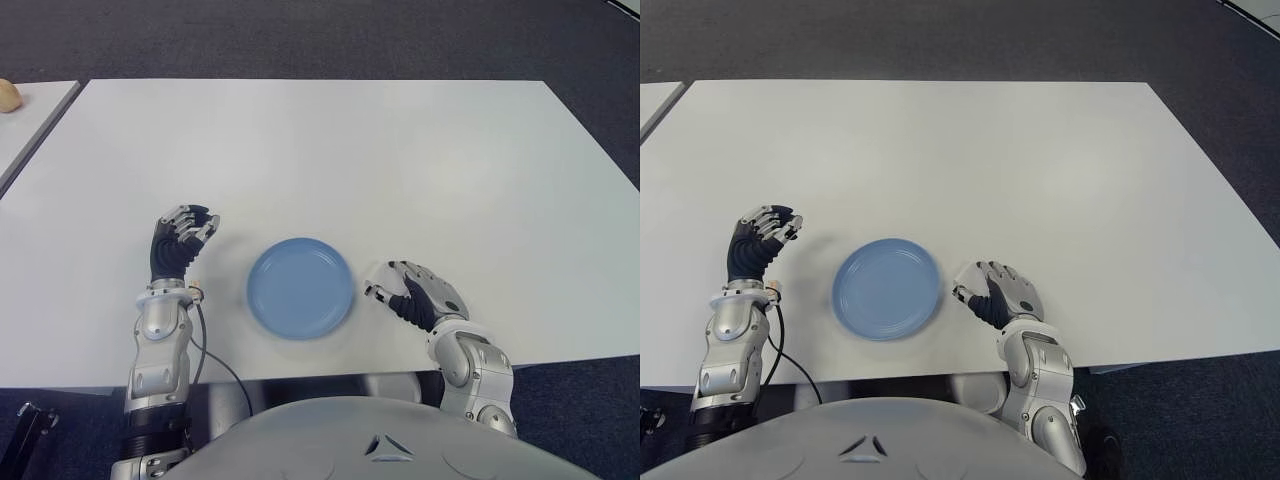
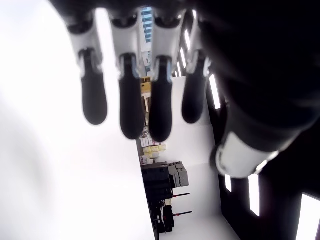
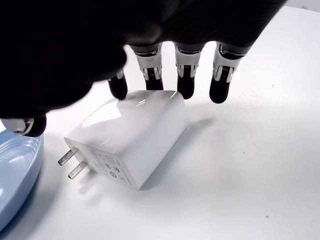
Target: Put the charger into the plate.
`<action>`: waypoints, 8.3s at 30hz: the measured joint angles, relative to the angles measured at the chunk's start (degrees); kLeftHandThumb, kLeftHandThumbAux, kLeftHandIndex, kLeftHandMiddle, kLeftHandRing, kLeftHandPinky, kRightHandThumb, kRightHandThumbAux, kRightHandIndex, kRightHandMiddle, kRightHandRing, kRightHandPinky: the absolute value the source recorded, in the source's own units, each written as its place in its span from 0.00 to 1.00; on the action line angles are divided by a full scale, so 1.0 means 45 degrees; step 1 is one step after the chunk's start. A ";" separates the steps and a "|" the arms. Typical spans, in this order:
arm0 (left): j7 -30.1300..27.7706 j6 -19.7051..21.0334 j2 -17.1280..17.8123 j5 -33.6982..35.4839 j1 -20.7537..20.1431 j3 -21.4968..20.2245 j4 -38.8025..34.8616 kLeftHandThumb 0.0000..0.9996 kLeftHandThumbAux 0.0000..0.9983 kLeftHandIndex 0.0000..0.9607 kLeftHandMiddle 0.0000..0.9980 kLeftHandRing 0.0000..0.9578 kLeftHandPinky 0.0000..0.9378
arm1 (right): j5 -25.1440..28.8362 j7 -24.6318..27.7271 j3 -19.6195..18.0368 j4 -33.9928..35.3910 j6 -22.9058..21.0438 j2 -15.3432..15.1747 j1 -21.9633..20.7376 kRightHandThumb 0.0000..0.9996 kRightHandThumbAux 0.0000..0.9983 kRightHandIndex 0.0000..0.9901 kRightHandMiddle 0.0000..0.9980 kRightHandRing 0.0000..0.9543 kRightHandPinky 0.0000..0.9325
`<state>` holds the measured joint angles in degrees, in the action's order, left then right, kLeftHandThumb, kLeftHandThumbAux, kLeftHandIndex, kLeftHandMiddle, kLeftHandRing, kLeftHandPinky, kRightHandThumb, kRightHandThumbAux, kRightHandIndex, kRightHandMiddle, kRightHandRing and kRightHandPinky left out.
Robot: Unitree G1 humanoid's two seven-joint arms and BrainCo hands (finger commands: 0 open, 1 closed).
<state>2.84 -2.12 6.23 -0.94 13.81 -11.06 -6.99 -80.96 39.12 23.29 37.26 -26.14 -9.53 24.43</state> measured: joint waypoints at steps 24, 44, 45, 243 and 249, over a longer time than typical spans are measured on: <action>0.0002 0.0182 -0.0011 -0.0050 0.0132 -0.0020 -0.0347 0.71 0.72 0.44 0.48 0.50 0.50 | -0.1652 0.1337 -0.0058 0.0037 0.0755 0.0128 -0.0064 0.61 0.14 0.00 0.00 0.00 0.00; -0.0001 0.0239 0.0039 0.0010 0.0143 -0.0296 -0.0376 0.71 0.72 0.44 0.50 0.52 0.52 | -0.2148 0.1496 -0.0697 -0.0523 0.1451 0.0293 -0.0657 0.59 0.15 0.00 0.00 0.00 0.00; -0.0003 0.0234 0.0044 0.0030 0.0140 -0.0314 -0.0363 0.71 0.72 0.44 0.50 0.52 0.52 | -0.2128 0.1393 -0.0774 -0.0752 0.1487 0.0265 -0.0851 0.59 0.15 0.00 0.00 0.00 0.00; -0.0221 0.0666 0.0412 0.0306 0.0232 -0.0777 -0.0532 0.71 0.72 0.44 0.48 0.50 0.51 | 0.2920 -0.6014 0.0899 -0.5690 -0.0214 -0.0912 -0.5743 0.56 0.23 0.00 0.00 0.00 0.00; -0.0221 0.0672 0.0412 0.0303 0.0236 -0.0759 -0.0562 0.71 0.72 0.44 0.48 0.51 0.51 | 0.2431 -0.6614 0.0989 -0.5309 -0.1161 0.0676 -0.5851 0.48 0.28 0.00 0.00 0.00 0.00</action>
<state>1.85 0.91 8.09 0.42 14.87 -14.47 -9.51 -70.03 9.36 27.74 13.37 -31.36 -6.49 -1.90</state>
